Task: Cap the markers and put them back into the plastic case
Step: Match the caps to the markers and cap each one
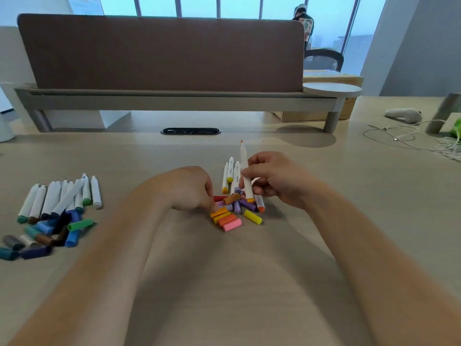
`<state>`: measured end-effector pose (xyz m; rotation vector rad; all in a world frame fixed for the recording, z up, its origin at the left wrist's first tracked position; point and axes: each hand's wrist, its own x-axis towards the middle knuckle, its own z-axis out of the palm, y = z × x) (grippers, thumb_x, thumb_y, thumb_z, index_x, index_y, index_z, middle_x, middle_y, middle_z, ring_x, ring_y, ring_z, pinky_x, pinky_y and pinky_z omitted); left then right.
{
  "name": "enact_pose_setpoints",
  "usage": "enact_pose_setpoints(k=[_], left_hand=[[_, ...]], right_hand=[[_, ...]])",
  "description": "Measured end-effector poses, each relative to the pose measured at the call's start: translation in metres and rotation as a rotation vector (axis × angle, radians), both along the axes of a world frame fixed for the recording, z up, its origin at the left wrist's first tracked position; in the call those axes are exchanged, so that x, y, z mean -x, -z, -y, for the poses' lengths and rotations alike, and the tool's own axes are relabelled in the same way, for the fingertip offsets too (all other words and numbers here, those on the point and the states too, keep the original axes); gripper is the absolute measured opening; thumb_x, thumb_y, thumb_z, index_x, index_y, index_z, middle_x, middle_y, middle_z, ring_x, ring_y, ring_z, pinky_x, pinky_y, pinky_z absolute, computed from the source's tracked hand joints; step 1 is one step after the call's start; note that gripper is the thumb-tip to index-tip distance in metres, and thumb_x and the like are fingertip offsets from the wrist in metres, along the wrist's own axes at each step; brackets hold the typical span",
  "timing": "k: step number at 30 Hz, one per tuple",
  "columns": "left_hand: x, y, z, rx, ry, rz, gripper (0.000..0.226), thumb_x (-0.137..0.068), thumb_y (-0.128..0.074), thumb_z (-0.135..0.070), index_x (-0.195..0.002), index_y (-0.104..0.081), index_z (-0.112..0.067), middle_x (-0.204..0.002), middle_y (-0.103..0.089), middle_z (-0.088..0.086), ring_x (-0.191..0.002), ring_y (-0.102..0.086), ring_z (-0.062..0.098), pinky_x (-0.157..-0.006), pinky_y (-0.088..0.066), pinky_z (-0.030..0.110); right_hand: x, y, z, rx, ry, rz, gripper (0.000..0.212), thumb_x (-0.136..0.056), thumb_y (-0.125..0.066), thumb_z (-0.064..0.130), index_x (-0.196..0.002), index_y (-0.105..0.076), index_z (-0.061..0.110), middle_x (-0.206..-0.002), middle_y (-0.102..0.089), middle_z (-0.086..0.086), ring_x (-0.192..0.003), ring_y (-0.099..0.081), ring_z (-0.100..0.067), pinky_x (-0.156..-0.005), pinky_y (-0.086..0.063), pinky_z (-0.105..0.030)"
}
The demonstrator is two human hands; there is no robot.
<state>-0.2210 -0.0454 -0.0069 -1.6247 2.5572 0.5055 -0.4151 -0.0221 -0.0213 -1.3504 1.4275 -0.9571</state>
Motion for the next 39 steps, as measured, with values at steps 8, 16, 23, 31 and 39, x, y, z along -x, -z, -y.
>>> enact_pose_setpoints(k=[8, 16, 23, 31, 39], left_hand=[[0.01, 0.003, -0.007, -0.006, 0.001, 0.071, 0.025, -0.087, -0.07, -0.037, -0.1, -0.071, -0.015, -0.088, -0.062, 0.0, -0.079, -0.055, 0.016, -0.057, -0.039, 0.023], [-0.011, -0.009, -0.003, -0.094, -0.02, -0.101, 0.015, -0.083, -0.072, -0.028, -0.08, -0.074, -0.014, -0.068, -0.068, 0.0, -0.057, -0.054, 0.012, -0.058, -0.044, 0.025], [-0.006, 0.007, 0.015, -0.149, -0.339, -1.05, 0.026, -0.092, -0.062, -0.007, -0.113, -0.067, -0.02, -0.081, -0.074, 0.008, -0.061, -0.059, 0.013, -0.055, -0.045, 0.026], [0.001, 0.016, 0.02, -0.339, -0.517, -1.484, 0.017, -0.096, -0.058, -0.008, -0.111, -0.065, -0.009, -0.091, -0.075, 0.015, -0.058, -0.06, 0.014, -0.045, -0.04, 0.019], [0.007, 0.014, 0.013, -0.351, -0.464, -1.433, 0.013, -0.096, -0.058, -0.009, -0.108, -0.065, -0.011, -0.09, -0.075, 0.015, -0.059, -0.061, 0.015, -0.049, -0.039, 0.021]], right_hand=[[-0.005, 0.004, 0.001, -0.003, 0.012, -0.065, 0.008, -0.095, -0.06, 0.013, -0.099, -0.062, 0.007, -0.064, -0.07, -0.003, -0.049, -0.048, -0.012, -0.047, -0.041, -0.02], [-0.004, 0.004, -0.001, 0.012, -0.011, -0.037, 0.012, -0.095, -0.057, 0.01, -0.103, -0.06, 0.001, -0.067, -0.068, -0.008, -0.044, -0.041, -0.01, -0.043, -0.034, -0.02], [-0.01, 0.0, -0.007, -0.03, -0.111, 0.063, 0.012, -0.098, -0.052, 0.01, -0.09, -0.056, 0.003, -0.074, -0.063, -0.019, -0.044, -0.046, -0.013, -0.041, -0.035, -0.02], [-0.012, -0.004, -0.012, -0.064, -0.318, 0.046, 0.013, -0.098, -0.052, 0.012, -0.095, -0.056, 0.0, -0.079, -0.066, -0.025, -0.044, -0.049, -0.015, -0.043, -0.037, -0.022], [-0.012, 0.001, -0.01, -0.094, -0.333, -0.027, 0.016, -0.099, -0.053, 0.015, -0.098, -0.059, 0.001, -0.08, -0.068, -0.023, -0.044, -0.047, -0.016, -0.044, -0.034, -0.025]])
